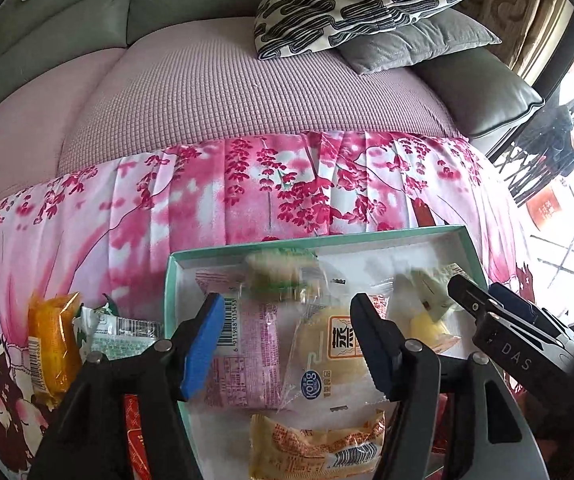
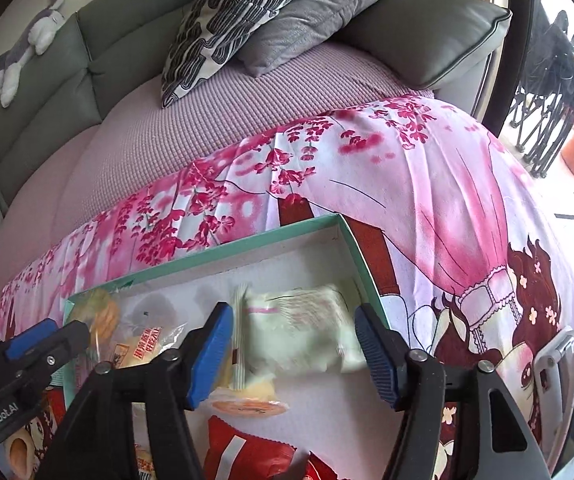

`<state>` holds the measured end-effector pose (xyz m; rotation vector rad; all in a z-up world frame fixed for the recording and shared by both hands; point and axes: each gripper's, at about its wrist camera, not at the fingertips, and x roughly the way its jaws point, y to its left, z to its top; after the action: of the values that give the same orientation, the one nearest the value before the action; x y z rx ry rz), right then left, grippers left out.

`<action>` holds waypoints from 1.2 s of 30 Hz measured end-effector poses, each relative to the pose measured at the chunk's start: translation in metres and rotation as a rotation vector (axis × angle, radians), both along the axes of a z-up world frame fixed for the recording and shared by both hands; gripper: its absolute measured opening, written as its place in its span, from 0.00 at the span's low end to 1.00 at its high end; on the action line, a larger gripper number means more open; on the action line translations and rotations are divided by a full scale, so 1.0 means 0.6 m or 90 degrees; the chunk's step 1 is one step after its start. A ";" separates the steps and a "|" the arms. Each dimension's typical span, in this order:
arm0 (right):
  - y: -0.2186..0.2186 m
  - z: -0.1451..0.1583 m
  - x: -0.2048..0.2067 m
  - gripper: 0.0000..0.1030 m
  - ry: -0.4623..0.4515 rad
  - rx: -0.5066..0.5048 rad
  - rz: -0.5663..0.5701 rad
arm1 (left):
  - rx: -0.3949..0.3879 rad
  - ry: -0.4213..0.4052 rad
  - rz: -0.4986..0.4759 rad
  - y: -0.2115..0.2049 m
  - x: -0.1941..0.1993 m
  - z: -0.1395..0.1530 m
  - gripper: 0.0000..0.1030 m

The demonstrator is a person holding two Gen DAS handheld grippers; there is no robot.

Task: Organize snacks
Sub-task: 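Open the right tool to drop the white bag while the left tool drops the cracker bag, then move the right tool to the red gold-print bag while the left tool approaches the yellow bag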

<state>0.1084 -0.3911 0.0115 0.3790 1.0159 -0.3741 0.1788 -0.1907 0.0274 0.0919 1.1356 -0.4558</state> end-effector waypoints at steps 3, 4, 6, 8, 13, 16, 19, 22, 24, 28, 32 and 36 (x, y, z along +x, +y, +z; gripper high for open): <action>0.005 0.004 -0.008 0.74 -0.003 -0.002 0.002 | 0.010 -0.005 0.018 0.016 -0.006 0.007 0.69; 0.008 0.005 -0.012 0.76 -0.004 -0.001 0.002 | 0.016 -0.006 0.028 0.024 -0.009 0.008 0.73; 0.016 0.008 -0.023 0.85 -0.006 -0.001 0.004 | 0.026 -0.011 0.047 0.038 -0.014 0.009 0.84; 0.028 0.009 -0.035 0.94 -0.011 -0.002 0.009 | 0.032 -0.020 0.065 0.054 -0.022 0.011 0.87; 0.065 0.014 -0.062 1.00 -0.018 -0.005 0.020 | 0.054 -0.048 0.096 0.091 -0.053 0.014 0.93; 0.091 0.023 -0.079 1.00 -0.028 -0.008 0.026 | 0.057 -0.052 0.114 0.115 -0.071 0.018 0.93; 0.113 0.034 -0.094 1.00 -0.029 -0.015 0.027 | 0.054 -0.052 0.131 0.143 -0.088 0.022 0.93; 0.135 0.039 -0.109 1.00 -0.026 -0.024 0.027 | 0.068 -0.060 0.140 0.165 -0.106 0.022 0.93; 0.148 0.038 -0.119 1.00 -0.022 -0.021 0.030 | 0.075 -0.062 0.142 0.180 -0.115 0.019 0.93; 0.171 0.035 -0.131 1.00 -0.017 -0.024 0.043 | 0.087 -0.049 0.148 0.208 -0.127 0.002 0.93; 0.195 0.038 -0.129 1.00 -0.020 -0.022 0.057 | 0.096 -0.029 0.169 0.238 -0.124 -0.012 0.93; 0.221 0.042 -0.123 1.00 -0.023 -0.035 0.077 | 0.084 -0.022 0.194 0.271 -0.120 -0.015 0.93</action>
<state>0.0348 -0.2588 0.0368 0.2730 0.9867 -0.2844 0.1070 -0.0280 0.0183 0.0408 1.1222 -0.1074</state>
